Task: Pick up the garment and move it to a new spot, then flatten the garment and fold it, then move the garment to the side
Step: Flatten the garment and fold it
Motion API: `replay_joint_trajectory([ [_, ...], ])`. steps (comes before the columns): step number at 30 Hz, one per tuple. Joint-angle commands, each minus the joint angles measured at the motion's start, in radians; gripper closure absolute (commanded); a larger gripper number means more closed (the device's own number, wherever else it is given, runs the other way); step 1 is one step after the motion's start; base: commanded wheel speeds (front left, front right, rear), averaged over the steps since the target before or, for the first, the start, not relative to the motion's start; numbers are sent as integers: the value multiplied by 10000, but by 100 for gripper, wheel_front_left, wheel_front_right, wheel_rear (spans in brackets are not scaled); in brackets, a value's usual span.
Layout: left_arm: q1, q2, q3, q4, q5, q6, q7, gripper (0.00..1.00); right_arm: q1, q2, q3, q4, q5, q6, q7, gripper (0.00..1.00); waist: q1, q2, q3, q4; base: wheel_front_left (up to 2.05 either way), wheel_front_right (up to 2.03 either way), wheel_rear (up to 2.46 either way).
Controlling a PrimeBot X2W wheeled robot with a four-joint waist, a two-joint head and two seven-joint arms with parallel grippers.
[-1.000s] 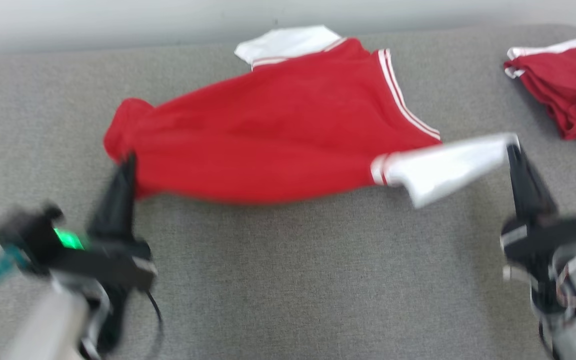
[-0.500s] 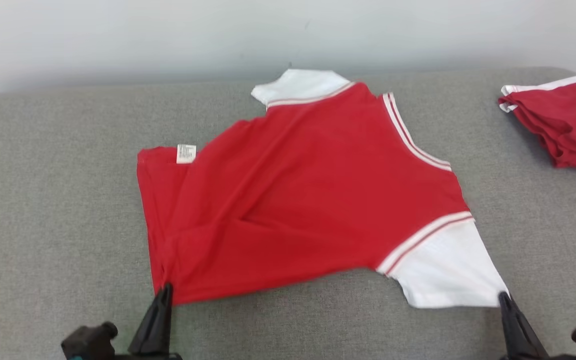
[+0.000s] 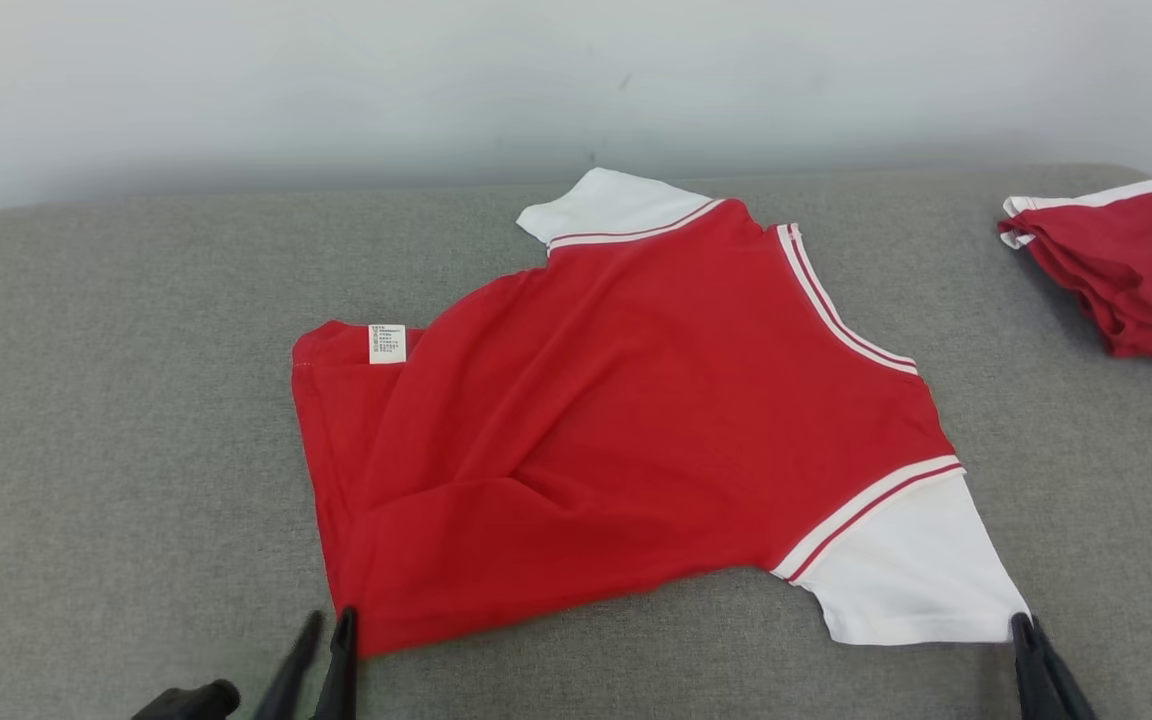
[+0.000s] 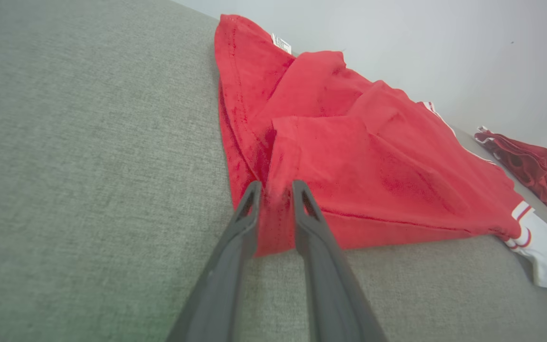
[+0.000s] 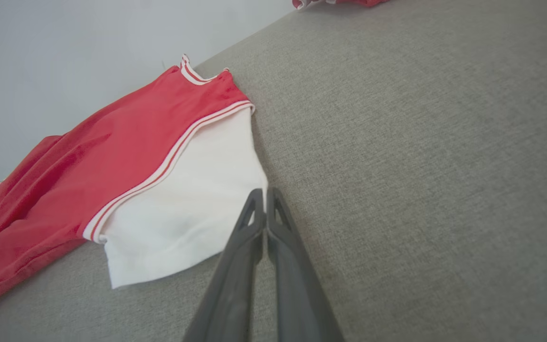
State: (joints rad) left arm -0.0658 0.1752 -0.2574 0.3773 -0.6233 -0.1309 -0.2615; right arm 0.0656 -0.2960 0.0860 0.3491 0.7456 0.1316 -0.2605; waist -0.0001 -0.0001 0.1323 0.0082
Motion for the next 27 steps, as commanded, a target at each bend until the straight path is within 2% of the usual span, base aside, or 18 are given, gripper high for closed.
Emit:
replay_joint_trajectory([
  [1, 158, -5, 145, -62, 42, 11, -33, 0, 82, 36, -103, -17, -75, -24, -41, 0, 1, 1, -83, 70, 0, 0, 0],
  [9, 654, 13, 1174, -756, 583, 10, -33, 0, 214, 166, -951, -516, -525, -24, -44, 0, 1, 1, -215, 130, 0, 0, 0],
  [14, 453, 379, 506, -173, 1183, 10, -27, 0, 142, 80, -870, -293, -932, -24, -43, 0, 1, 1, -233, 64, 0, 0, 0],
  [27, -226, 545, -393, 355, 1292, 9, -27, 0, -578, 111, -311, 705, -1458, -24, -42, 0, 1, 1, -39, -85, 0, 0, 0],
])
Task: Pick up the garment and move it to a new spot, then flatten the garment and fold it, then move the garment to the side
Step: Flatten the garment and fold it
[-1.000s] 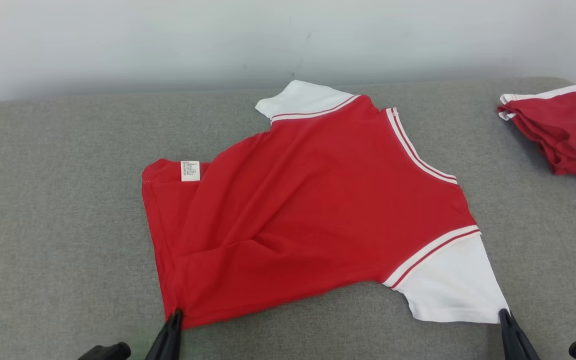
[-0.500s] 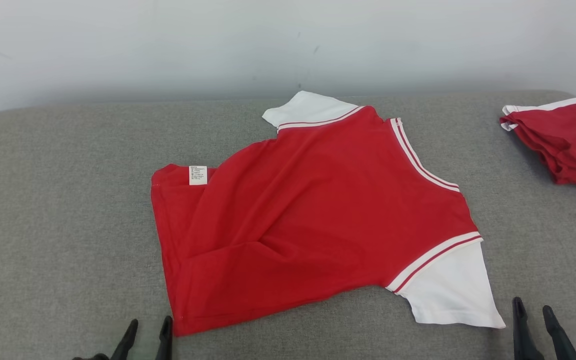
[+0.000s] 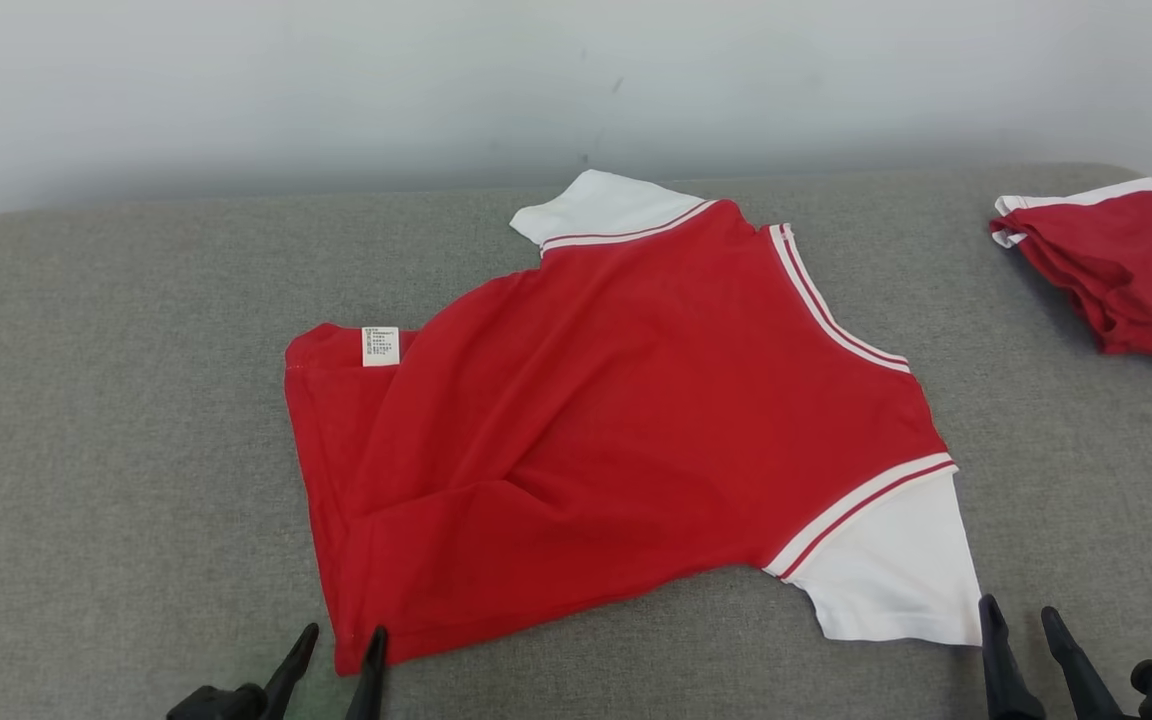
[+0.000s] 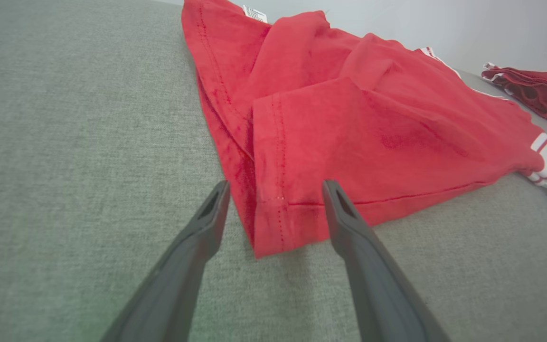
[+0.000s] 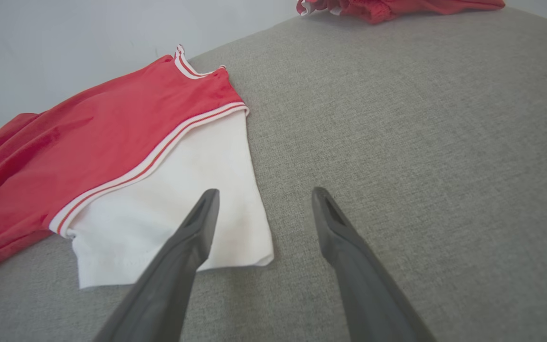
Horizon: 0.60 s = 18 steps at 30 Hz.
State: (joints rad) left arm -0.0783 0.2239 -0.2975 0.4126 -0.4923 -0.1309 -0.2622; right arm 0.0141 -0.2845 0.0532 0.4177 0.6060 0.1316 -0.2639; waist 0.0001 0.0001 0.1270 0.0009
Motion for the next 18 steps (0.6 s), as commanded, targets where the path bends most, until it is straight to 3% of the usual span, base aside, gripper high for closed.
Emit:
replay_joint_trajectory([
  [1, -159, 74, -39, 33, -55, 9, -19, 0, -111, -13, 50, 71, -83, -24, -8, 0, -1, -1, 27, -22, 0, 0, 0],
  [18, -523, 212, -665, 736, -611, 9, -20, 2, -769, -256, 829, 1307, -923, -24, 177, 0, -1, -1, -62, -83, 0, 0, 0],
])
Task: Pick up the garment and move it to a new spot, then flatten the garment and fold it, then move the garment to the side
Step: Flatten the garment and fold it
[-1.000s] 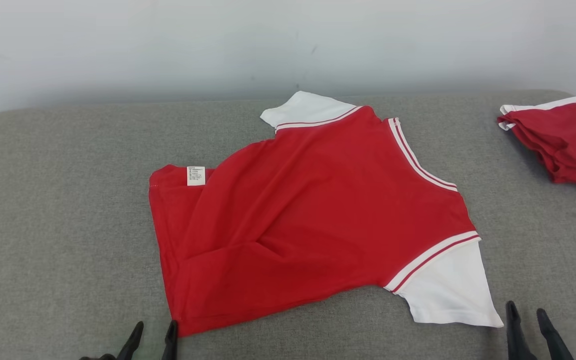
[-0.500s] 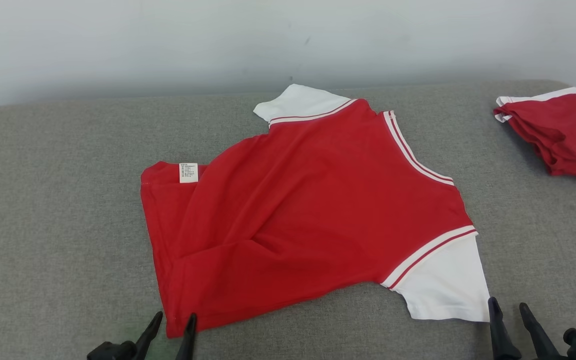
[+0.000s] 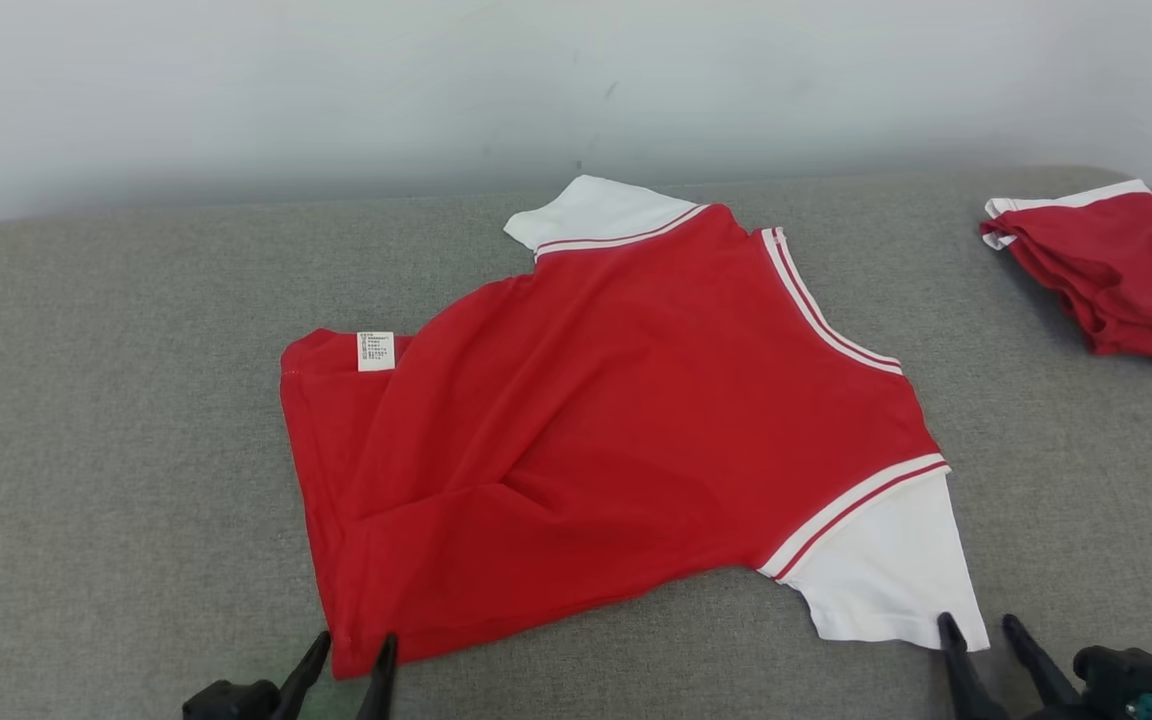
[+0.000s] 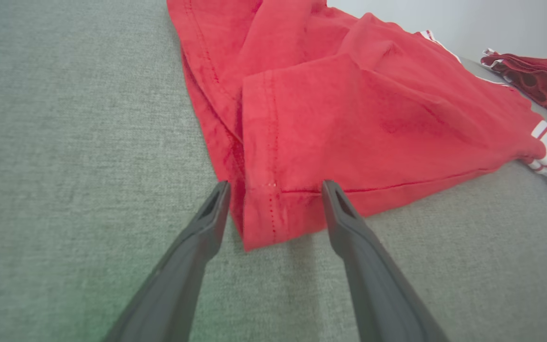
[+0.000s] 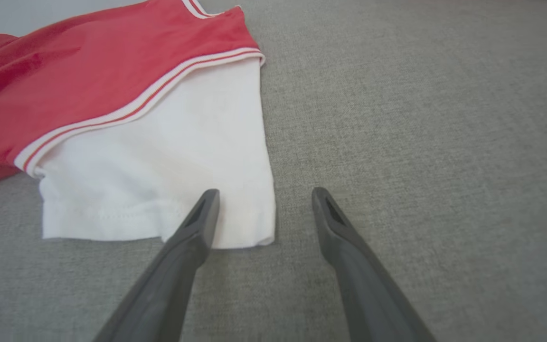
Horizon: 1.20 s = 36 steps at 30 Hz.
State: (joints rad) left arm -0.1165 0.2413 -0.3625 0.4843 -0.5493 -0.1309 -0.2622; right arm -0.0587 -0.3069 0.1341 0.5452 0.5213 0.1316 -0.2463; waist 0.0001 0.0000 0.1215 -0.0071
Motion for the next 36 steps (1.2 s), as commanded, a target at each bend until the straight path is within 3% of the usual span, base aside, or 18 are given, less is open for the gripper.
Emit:
replay_joint_trajectory([
  [1, -159, 29, -46, 71, -66, 9, -20, 2, -112, -35, 82, 139, -156, -24, 68, 0, -1, 0, -11, -3, 0, 0, 0],
  [2, -198, 12, -88, 134, -82, 9, -20, 1, -198, -26, 157, 233, -228, -24, 113, 0, -1, 0, -9, -2, 0, 0, 0],
  [3, -314, -5, -234, 262, -184, 9, -20, 52, -363, 18, 312, 527, -335, -24, 343, 36, -1, 0, -20, -1, 0, 0, 0],
  [5, -435, 19, -391, 298, -165, 9, -20, 100, -517, 23, 499, 739, -467, -24, 402, 100, -1, 0, -45, 4, 0, 0, 0],
  [13, 211, -81, 314, -589, 401, 9, -18, 100, -223, -78, 194, 873, -100, -24, -42, 100, -1, 0, -254, 134, 0, 0, 0],
  [22, 1772, -318, 343, -2436, 1082, 10, -20, 100, 1086, -28, -986, -259, 388, -26, -193, 100, -1, 0, -135, 123, 0, 0, 0],
  [29, 1959, -248, 110, -1747, 858, 10, -18, 100, 1292, 133, -1199, -547, 289, -26, -186, 100, -1, 0, -29, 70, 0, 0, 0],
  [30, 1883, -231, 16, -1629, 874, 10, -20, 82, 1256, 150, -1183, -522, 267, -24, -185, 100, -1, 0, -22, 69, 0, 0, 0],
  [31, 1773, -276, 55, -1582, 817, 10, -20, 21, 1216, 171, -1163, -502, 261, -24, -185, 100, -1, 0, -18, 76, 0, 0, 0],
  [32, 1747, -302, 50, -1493, 755, 10, -20, 0, 1190, 184, -1147, -483, 260, -24, -186, 100, -1, 0, -25, 83, 0, 0, 0],
  [36, 1758, -314, 112, -1472, 760, 10, -20, 0, 1222, 174, -1142, -421, 318, -24, -187, 100, -1, 0, -85, 155, 0, 0, 0],
])
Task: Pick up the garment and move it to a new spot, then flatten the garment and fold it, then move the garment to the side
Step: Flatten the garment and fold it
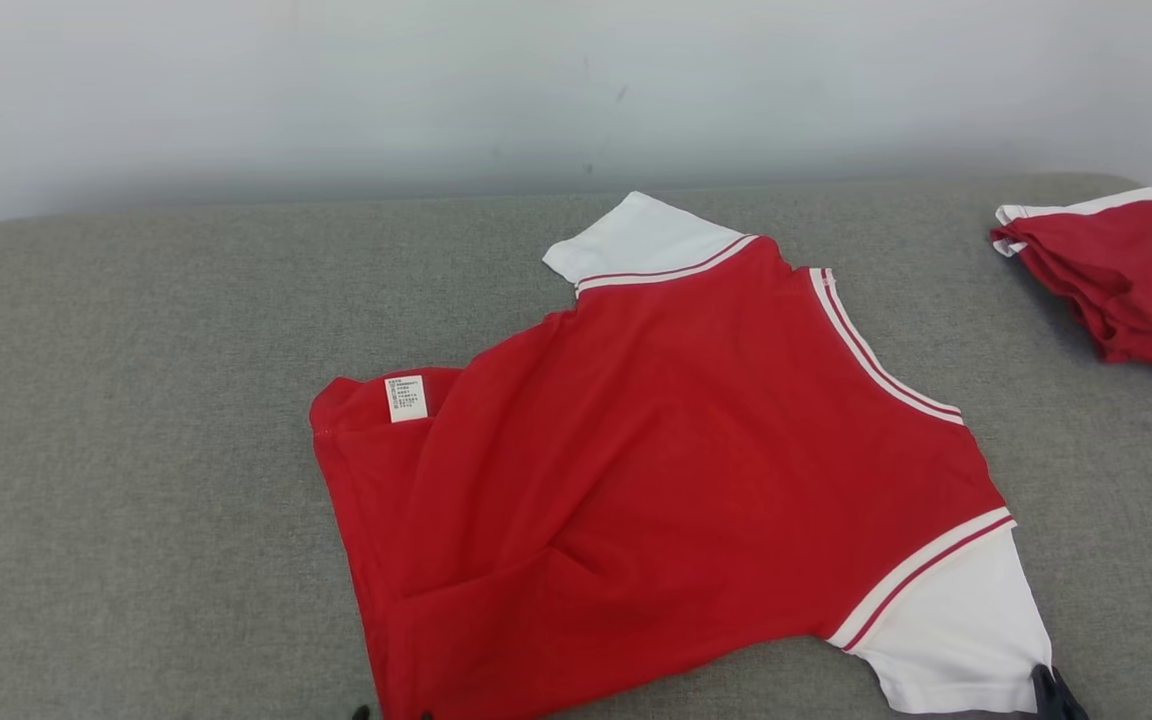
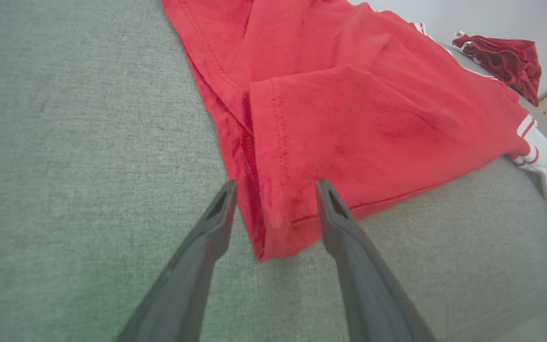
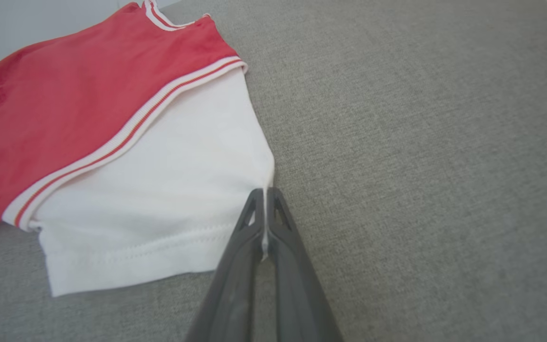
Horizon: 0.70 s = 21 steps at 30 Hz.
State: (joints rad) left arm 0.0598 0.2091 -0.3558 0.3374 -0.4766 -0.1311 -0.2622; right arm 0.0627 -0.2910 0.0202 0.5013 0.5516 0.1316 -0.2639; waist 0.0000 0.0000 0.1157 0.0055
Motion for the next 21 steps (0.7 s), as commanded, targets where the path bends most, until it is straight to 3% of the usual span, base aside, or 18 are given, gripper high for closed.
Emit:
replay_joint_trajectory([
  [1, 6, 0, 105, -71, 45, 12, -20, 0, 20, 9, -1, 25, 34, -24, -11, 62, 0, 0, -43, 46, 0, 0, 0],
  [2, 43, -3, 118, -108, 55, 12, -18, 0, 23, -15, -17, 6, 35, -24, -11, 15, 0, 0, -60, 59, 0, 0, 0],
  [3, 43, -3, 118, -108, 55, 12, -18, 0, 23, -15, -17, 6, 35, -24, -11, 15, 0, 0, -60, 59, 0, 0, 0],
  [4, 79, 3, 133, -156, 95, 12, -20, 0, 34, -39, -40, -12, 34, -24, -11, 0, 0, 0, -79, 70, 0, 0, 0],
  [21, -222, 86, -491, 435, -486, 12, -18, 0, 103, -159, -62, -160, -224, -24, -11, 0, 0, 0, -204, -35, 0, 0, 0],
])
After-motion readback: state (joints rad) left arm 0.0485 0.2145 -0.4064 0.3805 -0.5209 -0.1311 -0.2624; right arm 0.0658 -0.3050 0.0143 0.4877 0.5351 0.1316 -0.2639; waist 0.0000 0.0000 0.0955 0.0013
